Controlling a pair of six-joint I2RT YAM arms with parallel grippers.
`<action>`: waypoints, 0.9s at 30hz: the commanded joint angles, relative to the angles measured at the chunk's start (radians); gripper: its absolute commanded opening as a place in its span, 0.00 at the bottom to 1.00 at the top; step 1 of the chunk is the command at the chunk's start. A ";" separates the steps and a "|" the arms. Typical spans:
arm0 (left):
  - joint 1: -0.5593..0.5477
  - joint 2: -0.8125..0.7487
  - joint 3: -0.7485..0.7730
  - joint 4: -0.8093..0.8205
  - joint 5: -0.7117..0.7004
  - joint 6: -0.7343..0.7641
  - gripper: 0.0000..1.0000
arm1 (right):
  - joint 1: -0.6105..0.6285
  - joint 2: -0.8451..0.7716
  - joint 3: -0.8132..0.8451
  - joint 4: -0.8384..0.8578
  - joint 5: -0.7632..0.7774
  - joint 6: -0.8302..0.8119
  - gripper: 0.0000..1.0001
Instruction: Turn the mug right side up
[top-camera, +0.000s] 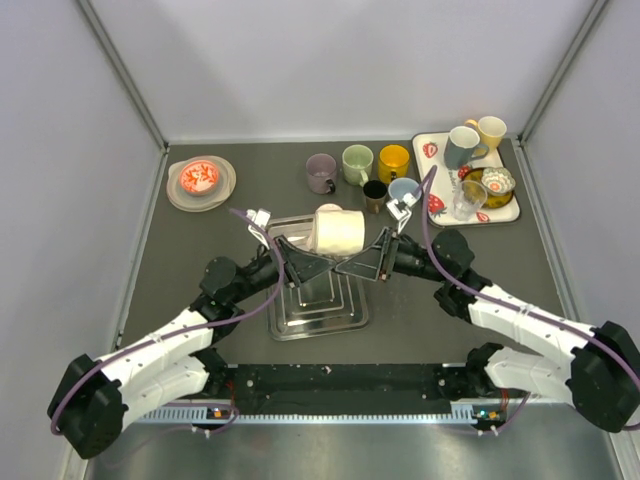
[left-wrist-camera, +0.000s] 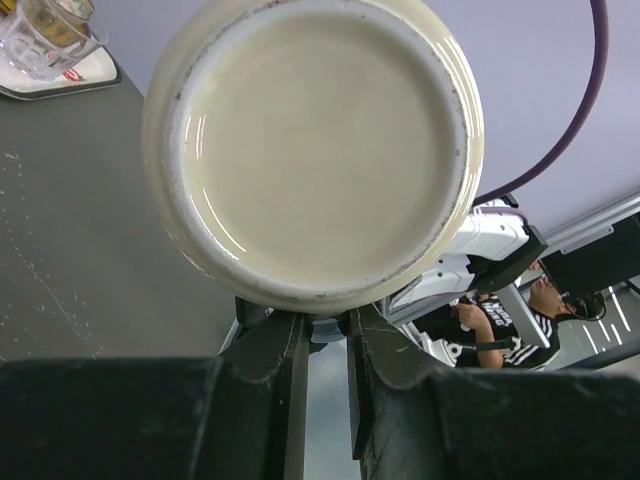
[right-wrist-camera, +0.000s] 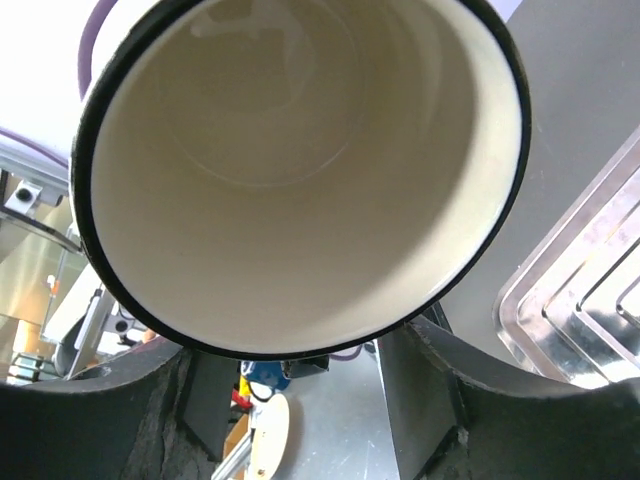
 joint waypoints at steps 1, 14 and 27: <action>-0.014 -0.016 0.020 0.138 0.030 0.004 0.00 | 0.011 0.028 0.045 0.143 0.023 0.042 0.53; -0.035 -0.027 0.003 0.130 0.052 0.010 0.00 | 0.008 0.074 0.060 0.224 0.069 0.079 0.14; -0.035 -0.134 -0.041 0.032 -0.066 0.090 0.18 | 0.011 -0.059 0.117 -0.138 0.172 -0.119 0.00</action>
